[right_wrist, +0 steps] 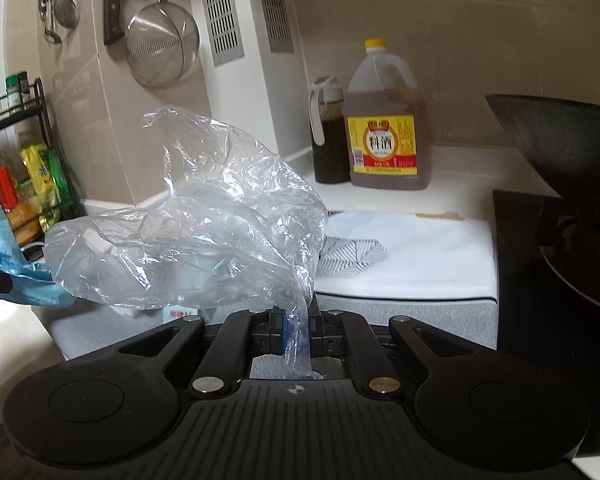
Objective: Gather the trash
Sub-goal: 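Lift the plastic bag and purple-blue wrapper and carry them toward the bin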
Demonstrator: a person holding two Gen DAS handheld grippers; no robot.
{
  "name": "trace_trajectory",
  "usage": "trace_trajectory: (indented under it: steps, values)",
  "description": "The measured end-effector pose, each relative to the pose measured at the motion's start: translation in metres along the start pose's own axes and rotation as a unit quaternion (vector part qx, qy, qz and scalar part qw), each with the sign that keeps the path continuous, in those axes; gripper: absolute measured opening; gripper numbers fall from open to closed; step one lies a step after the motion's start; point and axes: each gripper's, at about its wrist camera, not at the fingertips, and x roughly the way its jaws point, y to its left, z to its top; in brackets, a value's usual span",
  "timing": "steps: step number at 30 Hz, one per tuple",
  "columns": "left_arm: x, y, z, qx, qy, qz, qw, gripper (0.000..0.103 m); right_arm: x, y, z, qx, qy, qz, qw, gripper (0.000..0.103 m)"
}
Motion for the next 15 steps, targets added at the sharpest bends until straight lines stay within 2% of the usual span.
trace_trajectory:
  steps: [7,15]
  values:
    - [-0.020,-0.005,-0.003,-0.001,-0.012,-0.015,0.9998,0.022,-0.009,0.004,-0.002,0.007,0.001,0.020,1.000,0.008]
    - [-0.076,-0.009,-0.041,0.021,-0.036,-0.029,0.9987,0.022,-0.045,0.016,-0.014,-0.011,-0.003,0.060,0.998,0.008]
